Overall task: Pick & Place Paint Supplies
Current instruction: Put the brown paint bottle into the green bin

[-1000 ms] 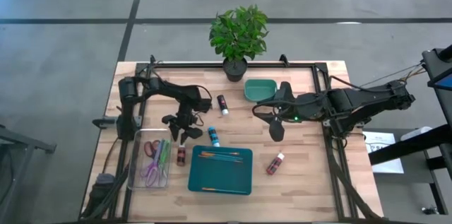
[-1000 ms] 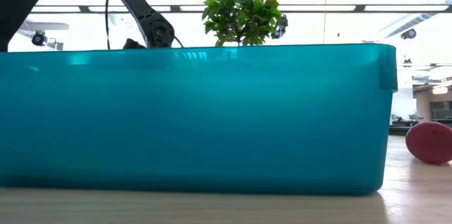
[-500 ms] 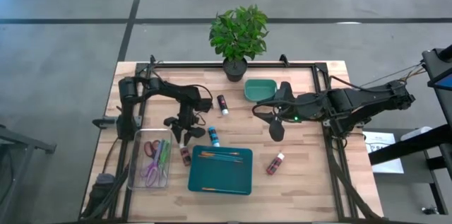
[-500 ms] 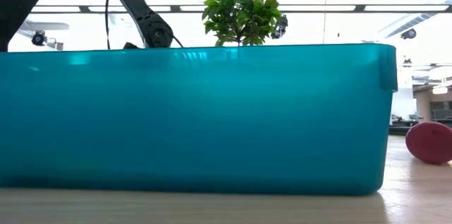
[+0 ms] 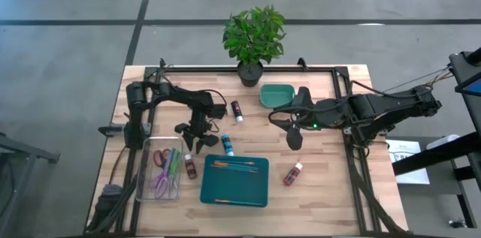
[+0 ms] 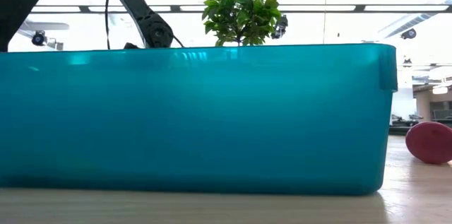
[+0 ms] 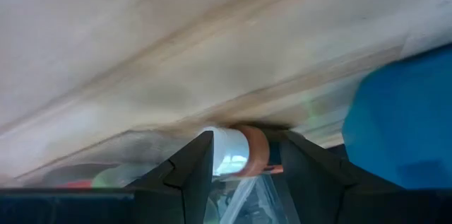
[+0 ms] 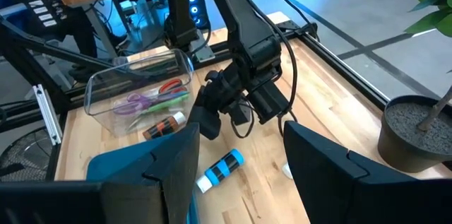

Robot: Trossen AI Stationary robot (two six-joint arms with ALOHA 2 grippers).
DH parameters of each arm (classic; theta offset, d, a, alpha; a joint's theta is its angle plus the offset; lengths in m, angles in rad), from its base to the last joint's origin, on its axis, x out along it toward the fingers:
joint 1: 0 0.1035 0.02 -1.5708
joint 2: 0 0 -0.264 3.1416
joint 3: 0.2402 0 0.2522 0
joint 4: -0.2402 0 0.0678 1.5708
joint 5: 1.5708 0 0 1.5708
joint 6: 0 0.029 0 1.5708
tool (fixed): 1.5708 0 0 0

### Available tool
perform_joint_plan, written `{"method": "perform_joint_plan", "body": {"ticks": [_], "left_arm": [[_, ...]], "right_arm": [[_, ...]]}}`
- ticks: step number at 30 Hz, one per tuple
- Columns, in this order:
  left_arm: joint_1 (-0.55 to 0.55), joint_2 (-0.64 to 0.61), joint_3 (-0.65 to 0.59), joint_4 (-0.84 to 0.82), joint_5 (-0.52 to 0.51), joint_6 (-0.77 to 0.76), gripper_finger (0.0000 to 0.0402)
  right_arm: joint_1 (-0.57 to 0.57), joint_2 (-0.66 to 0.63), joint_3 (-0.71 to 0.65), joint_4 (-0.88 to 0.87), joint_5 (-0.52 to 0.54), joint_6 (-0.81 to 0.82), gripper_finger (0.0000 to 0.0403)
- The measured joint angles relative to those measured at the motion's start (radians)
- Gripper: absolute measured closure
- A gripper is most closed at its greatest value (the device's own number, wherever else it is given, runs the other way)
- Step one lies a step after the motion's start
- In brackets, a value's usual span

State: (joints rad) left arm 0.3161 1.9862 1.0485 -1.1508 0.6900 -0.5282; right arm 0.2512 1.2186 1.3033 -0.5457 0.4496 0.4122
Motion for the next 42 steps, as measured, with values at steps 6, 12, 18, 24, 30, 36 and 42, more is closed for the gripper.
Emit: {"method": "perform_joint_plan", "body": {"ticks": [6, 12, 18, 24, 30, 36, 42], "left_arm": [[0.000, 0.000, 0.000, -0.009, 0.017, 0.006, 0.0231], [0.000, 0.000, 0.000, -0.033, 0.019, 0.040, 0.0231], [-0.001, 0.000, -0.002, -0.035, 0.010, 0.018, 0.0231], [-0.001, 0.000, -0.002, -0.039, 0.020, -0.005, 0.0231], [-0.015, 0.000, -0.016, -0.041, 0.021, -0.004, 0.0231], [-0.037, 0.000, -0.033, -0.034, 0.020, -0.005, 0.0231], [-0.044, 0.000, -0.041, -0.035, 0.017, -0.023, 0.0231]], "right_arm": [[0.000, 0.000, 0.000, 0.000, 0.001, 0.000, 0.0199], [0.000, 0.000, -0.003, 0.000, 0.001, 0.000, 0.0199], [0.000, 0.000, -0.004, 0.000, 0.000, 0.003, 0.0199], [0.000, 0.000, -0.004, 0.000, 0.000, 0.003, 0.0199], [0.000, 0.000, -0.004, 0.000, 0.000, 0.003, 0.0199], [0.000, 0.000, -0.004, 0.000, -0.001, 0.000, 0.0199], [0.000, 0.000, -0.006, 0.000, -0.001, -0.001, 0.0199]]}}
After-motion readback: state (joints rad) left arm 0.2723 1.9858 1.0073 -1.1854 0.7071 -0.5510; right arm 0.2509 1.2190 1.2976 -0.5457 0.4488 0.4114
